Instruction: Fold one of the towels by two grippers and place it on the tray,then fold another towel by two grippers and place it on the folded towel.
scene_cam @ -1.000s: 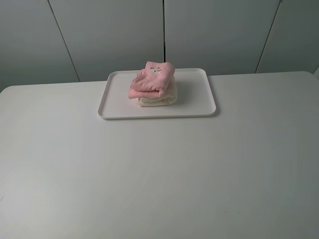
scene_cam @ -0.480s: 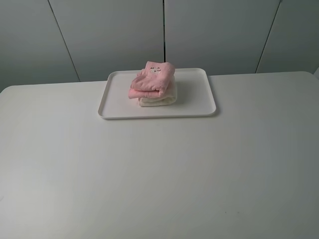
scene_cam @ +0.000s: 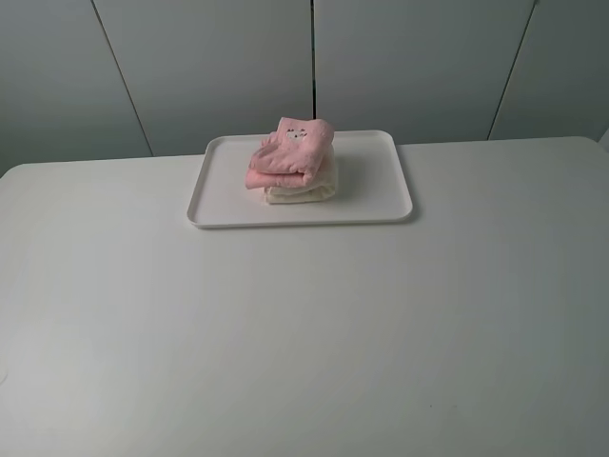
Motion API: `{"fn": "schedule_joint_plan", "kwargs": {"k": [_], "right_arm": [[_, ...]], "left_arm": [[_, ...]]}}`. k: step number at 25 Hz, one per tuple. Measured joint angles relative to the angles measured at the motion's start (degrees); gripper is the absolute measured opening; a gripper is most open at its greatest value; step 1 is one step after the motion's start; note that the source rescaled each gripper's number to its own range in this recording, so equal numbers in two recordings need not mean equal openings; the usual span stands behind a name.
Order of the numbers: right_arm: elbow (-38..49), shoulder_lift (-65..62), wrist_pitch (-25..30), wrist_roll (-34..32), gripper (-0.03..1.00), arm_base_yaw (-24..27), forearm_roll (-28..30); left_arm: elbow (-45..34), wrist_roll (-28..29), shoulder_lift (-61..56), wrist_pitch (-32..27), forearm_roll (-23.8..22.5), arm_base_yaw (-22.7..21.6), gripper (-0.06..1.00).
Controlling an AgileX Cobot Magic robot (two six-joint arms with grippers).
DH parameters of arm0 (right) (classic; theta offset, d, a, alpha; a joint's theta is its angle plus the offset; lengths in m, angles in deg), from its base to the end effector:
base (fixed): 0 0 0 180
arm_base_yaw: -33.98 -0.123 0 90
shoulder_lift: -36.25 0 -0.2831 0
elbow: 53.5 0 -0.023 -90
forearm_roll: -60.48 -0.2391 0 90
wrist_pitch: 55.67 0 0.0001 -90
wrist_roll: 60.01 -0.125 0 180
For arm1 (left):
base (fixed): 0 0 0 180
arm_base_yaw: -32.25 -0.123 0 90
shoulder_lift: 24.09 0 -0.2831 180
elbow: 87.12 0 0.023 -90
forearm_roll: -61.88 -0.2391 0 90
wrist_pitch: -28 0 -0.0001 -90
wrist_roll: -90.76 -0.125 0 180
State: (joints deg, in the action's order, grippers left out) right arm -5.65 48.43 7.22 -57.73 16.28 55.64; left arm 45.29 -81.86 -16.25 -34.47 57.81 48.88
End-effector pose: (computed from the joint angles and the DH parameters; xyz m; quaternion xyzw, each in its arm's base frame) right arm 0.0196 0.0161 0.2544 -0.1533 0.8642 0.1059 0.4674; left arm 0.0153 0.0036 0.2579 0.0669 0.8536 -0.0725 0.5116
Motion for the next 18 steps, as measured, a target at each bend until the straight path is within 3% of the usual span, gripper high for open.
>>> {"fn": "schedule_joint_plan", "kwargs": {"k": [18], "right_arm": [[0.00, 0.00, 0.00, -0.72, 1.00, 1.14, 0.78]], "left_arm": [[-0.11, 0.00, 0.00, 0.03, 0.00, -1.11, 0.96]]}}
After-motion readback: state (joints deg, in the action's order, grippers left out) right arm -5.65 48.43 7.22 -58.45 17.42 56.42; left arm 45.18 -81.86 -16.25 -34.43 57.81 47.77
